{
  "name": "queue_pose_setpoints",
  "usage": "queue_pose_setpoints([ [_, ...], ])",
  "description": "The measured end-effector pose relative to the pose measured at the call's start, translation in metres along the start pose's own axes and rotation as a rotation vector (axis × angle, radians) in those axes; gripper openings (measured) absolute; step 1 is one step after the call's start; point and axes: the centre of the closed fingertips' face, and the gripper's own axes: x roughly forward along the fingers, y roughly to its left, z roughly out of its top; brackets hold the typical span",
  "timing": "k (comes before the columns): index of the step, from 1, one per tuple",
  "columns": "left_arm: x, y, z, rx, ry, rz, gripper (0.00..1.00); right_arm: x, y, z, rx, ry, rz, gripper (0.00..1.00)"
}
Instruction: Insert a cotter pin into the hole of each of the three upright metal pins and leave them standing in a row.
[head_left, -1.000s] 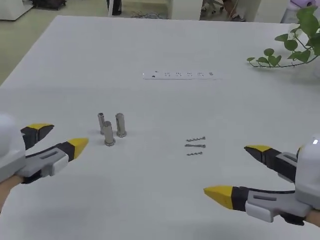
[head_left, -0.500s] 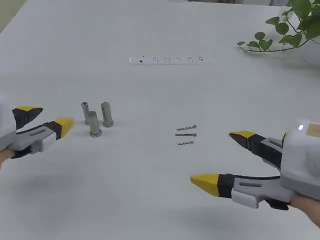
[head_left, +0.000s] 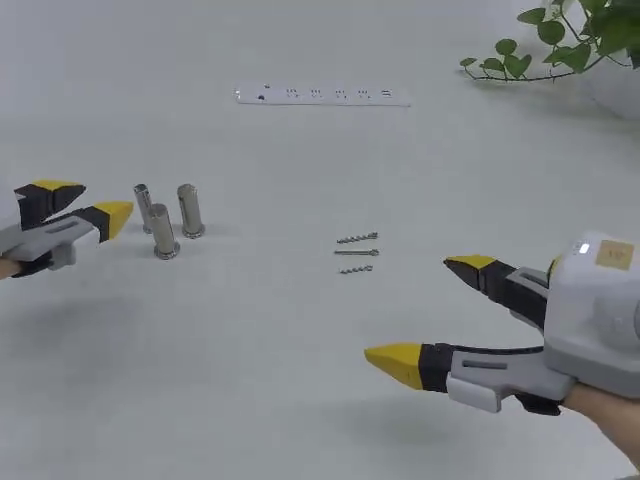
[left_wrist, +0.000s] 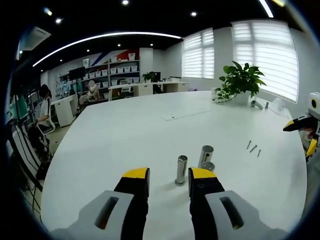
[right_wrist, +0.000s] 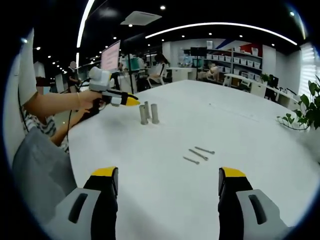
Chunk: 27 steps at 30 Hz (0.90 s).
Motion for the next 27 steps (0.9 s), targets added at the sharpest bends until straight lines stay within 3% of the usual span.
queue_pose_setpoints([
  [5, 0.01, -0.005, 0.001, 0.009, -0.007, -0.036, 0.27, 0.001, -0.003, -0.004, 0.004, 0.014, -0.014, 0.83],
  [21, 0.032, -0.012, -0.013, 0.047, 0.038, -0.098, 0.21, 0.002, -0.01, -0.015, 0.024, 0.044, -0.045, 0.81],
  [27, 0.037, -0.015, -0.019, 0.094, 0.064, -0.125, 0.18, 0.001, -0.013, -0.016, 0.028, 0.047, -0.06, 0.8],
])
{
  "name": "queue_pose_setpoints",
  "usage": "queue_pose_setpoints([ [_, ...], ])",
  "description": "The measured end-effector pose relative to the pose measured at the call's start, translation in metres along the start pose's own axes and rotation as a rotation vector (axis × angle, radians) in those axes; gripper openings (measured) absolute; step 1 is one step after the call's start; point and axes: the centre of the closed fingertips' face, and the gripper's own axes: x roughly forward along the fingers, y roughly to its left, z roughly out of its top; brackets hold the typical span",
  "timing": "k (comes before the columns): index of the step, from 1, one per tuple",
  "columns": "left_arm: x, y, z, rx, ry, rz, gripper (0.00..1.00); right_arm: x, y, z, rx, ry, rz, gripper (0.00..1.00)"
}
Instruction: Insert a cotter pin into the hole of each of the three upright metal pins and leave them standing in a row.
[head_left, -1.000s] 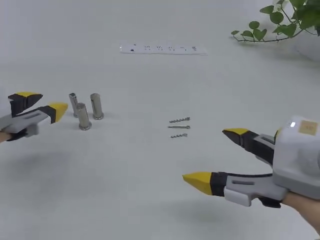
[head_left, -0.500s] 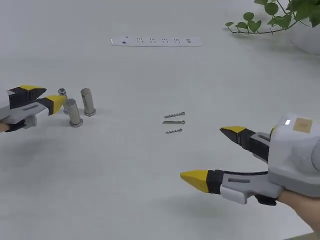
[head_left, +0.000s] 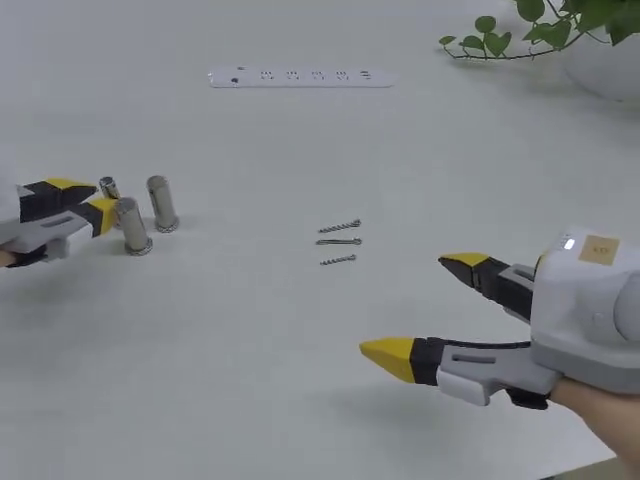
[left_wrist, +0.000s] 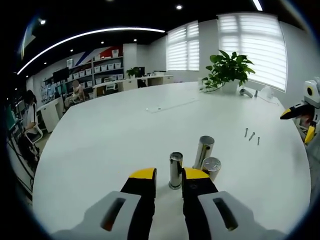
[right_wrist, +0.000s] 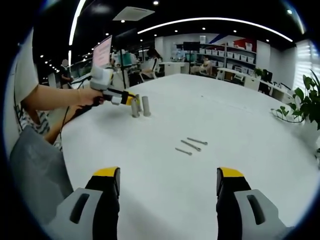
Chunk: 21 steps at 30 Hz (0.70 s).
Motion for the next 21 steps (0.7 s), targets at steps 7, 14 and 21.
queue_pose_setpoints([
  [7, 0.004, -0.0091, -0.0013, 0.036, 0.01, -0.039, 0.08, 0.0011, -0.0025, -0.0037, 0.003, 0.012, -0.009, 0.8],
  [14, 0.0044, -0.005, -0.0012, -0.018, 0.005, -0.023, 0.07, 0.0021, -0.0015, -0.0059, 0.012, 0.013, -0.007, 0.79],
  [21, 0.0044, -0.0037, -0.0012, -0.032, 0.005, -0.009, 0.07, 0.0004, -0.001, -0.0068, 0.025, 0.01, -0.013, 0.79],
])
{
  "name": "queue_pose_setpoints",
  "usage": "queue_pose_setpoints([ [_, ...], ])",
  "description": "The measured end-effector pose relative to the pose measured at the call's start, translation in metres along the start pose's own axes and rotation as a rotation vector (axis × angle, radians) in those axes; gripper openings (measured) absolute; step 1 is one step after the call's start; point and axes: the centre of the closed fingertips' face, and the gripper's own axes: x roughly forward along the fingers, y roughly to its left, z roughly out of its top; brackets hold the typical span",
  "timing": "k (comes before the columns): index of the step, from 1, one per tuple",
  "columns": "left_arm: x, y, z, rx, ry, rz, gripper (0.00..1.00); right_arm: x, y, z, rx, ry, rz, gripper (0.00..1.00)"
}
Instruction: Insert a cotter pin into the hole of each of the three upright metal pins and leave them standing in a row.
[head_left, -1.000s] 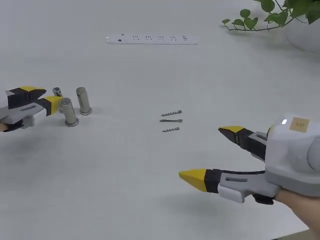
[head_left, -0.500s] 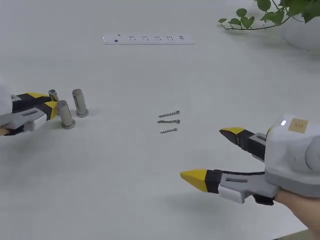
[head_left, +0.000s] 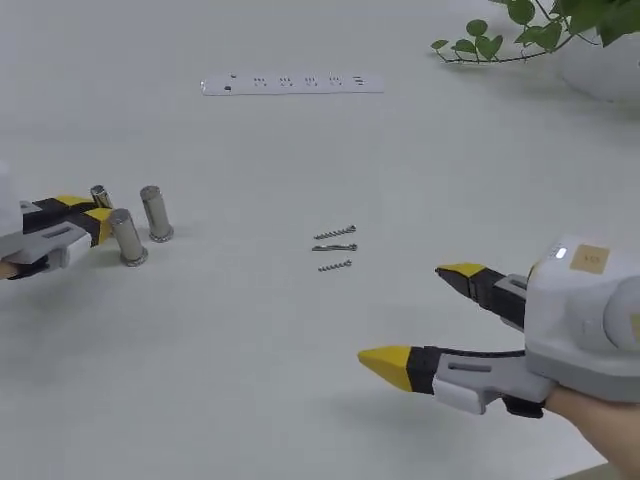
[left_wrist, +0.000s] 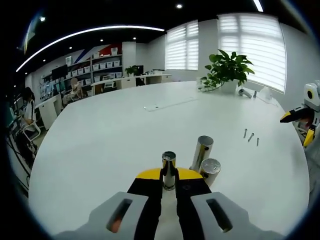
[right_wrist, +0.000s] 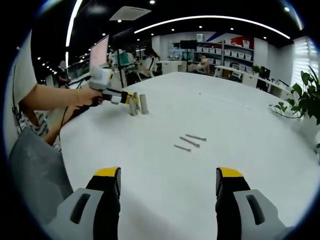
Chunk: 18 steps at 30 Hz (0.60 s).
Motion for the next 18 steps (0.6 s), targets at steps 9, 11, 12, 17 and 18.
queue_pose_setpoints([
  [9, -0.011, 0.01, -0.004, -0.013, 0.025, 0.066, 0.07, -0.002, 0.004, 0.002, -0.004, -0.009, 0.007, 0.79],
  [11, -0.016, 0.011, -0.002, -0.027, 0.012, 0.08, 0.07, -0.002, 0.005, 0.002, -0.005, -0.011, 0.01, 0.79],
  [12, -0.017, 0.011, -0.001, -0.04, 0.004, 0.081, 0.07, -0.001, 0.005, 0.002, -0.007, -0.012, 0.013, 0.79],
  [17, -0.03, 0.008, -0.002, -0.061, 0.006, 0.106, 0.07, -0.001, 0.009, 0.004, -0.018, -0.015, 0.029, 0.79],
  [18, -0.033, 0.006, -0.003, -0.064, 0.008, 0.11, 0.07, -0.001, 0.01, 0.004, -0.022, -0.016, 0.032, 0.79],
])
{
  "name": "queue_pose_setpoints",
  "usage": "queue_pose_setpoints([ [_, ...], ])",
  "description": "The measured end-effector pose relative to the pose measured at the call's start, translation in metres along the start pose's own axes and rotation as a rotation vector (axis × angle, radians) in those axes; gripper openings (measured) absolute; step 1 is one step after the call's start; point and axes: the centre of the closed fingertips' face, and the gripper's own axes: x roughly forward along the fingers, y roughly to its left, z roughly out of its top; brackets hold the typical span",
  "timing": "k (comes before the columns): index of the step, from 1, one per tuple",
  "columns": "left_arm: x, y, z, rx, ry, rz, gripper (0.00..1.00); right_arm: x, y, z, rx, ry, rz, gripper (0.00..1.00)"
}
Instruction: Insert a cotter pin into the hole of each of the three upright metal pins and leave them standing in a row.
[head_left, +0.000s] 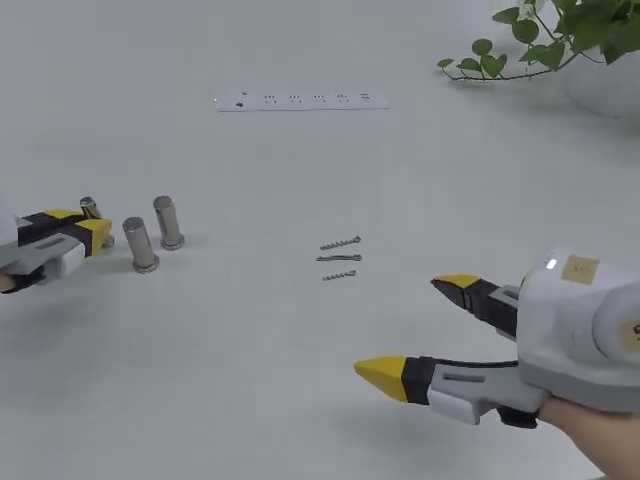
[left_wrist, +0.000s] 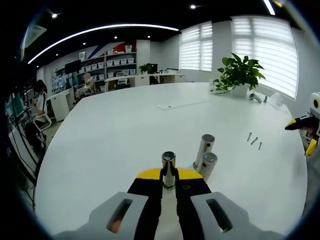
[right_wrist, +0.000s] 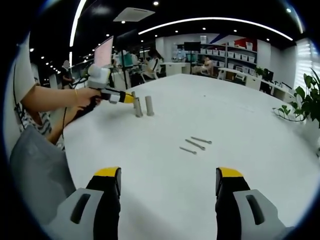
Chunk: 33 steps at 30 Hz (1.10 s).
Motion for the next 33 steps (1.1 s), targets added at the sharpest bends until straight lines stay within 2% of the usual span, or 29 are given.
queue_pose_setpoints([
  [8, -0.02, -0.006, -0.011, -0.005, 0.022, 0.036, 0.07, -0.002, 0.003, 0.003, -0.015, -0.012, 0.011, 0.78],
  [12, -0.034, -0.013, -0.016, -0.012, 0.026, 0.051, 0.07, -0.003, 0.004, 0.0, -0.019, -0.015, 0.014, 0.78],
  [16, -0.044, -0.023, -0.02, 0.003, 0.036, 0.05, 0.07, -0.004, 0.007, -0.001, -0.037, -0.009, 0.027, 0.77],
  [23, -0.054, -0.046, -0.025, 0.008, 0.047, 0.018, 0.07, -0.004, 0.013, 0.003, -0.065, -0.005, 0.05, 0.77],
  [33, -0.057, -0.076, -0.019, -0.023, 0.018, 0.001, 0.07, -0.01, 0.016, 0.004, -0.068, -0.009, 0.046, 0.75],
])
